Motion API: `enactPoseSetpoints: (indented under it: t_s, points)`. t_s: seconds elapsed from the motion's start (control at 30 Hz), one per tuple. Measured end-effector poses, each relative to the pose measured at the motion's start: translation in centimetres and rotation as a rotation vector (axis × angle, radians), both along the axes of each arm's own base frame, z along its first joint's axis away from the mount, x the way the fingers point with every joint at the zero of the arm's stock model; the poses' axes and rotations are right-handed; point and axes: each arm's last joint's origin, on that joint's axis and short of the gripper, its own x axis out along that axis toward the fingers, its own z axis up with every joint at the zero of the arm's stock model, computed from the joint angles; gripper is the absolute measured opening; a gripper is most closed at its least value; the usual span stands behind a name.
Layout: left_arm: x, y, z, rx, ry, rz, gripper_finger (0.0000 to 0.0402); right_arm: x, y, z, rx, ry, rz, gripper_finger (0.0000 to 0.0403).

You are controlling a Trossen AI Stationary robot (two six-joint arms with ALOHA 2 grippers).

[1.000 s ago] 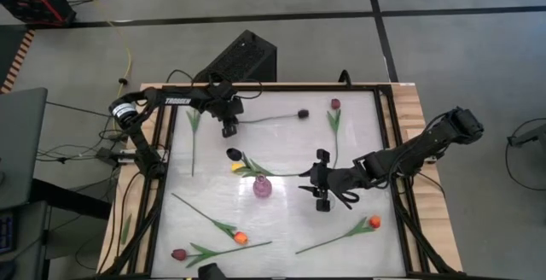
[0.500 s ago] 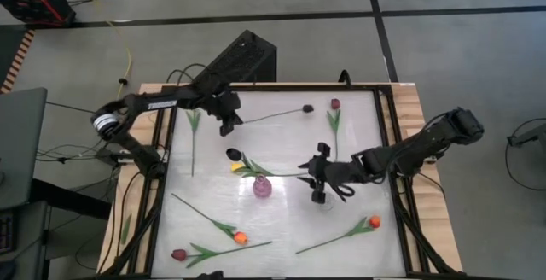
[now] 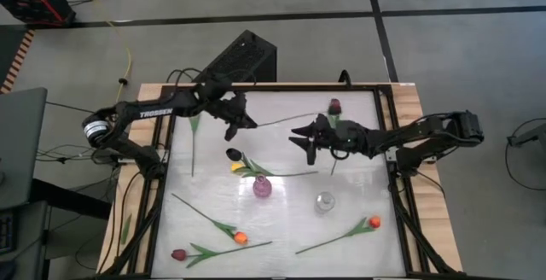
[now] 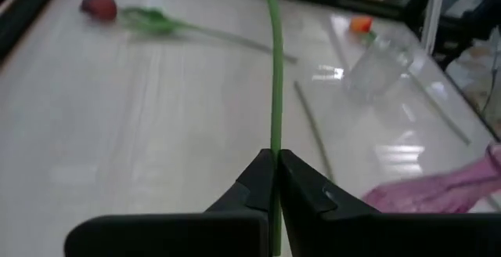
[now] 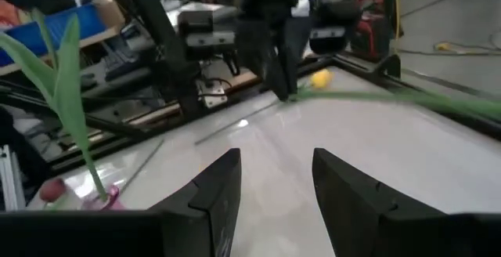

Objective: Sort flowers into vase by color
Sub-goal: Put the black flower into the pink vase

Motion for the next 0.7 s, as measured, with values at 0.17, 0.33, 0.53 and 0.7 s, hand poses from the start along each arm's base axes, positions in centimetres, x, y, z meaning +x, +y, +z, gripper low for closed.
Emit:
enactPoseSetpoints:
  t_s: [0.17, 0.33, 0.53, 0.7]
  points:
    - [1.0, -0.6, 0.9, -0.004, -0.086, 0.001, 0.0, 0.0, -0.3, 0.0, 0.028, -0.019, -0.034, 0.0185]
    - [1.7, -1.5, 1.2, -0.003, -0.114, -0.032, 0.0, 0.0, -0.4, 1.2, -0.007, -0.135, -0.086, 0.0185]
    - [2.2, -2.6, 1.3, 0.0, -0.118, -0.07, 0.0, -0.1, -0.7, 1.8, -0.038, -0.19, -0.116, 0.0185]
    - [2.5, -3.0, 1.3, 0.012, -0.122, -0.073, 0.0, -0.1, -0.9, 1.9, -0.039, -0.199, -0.132, 0.0185]
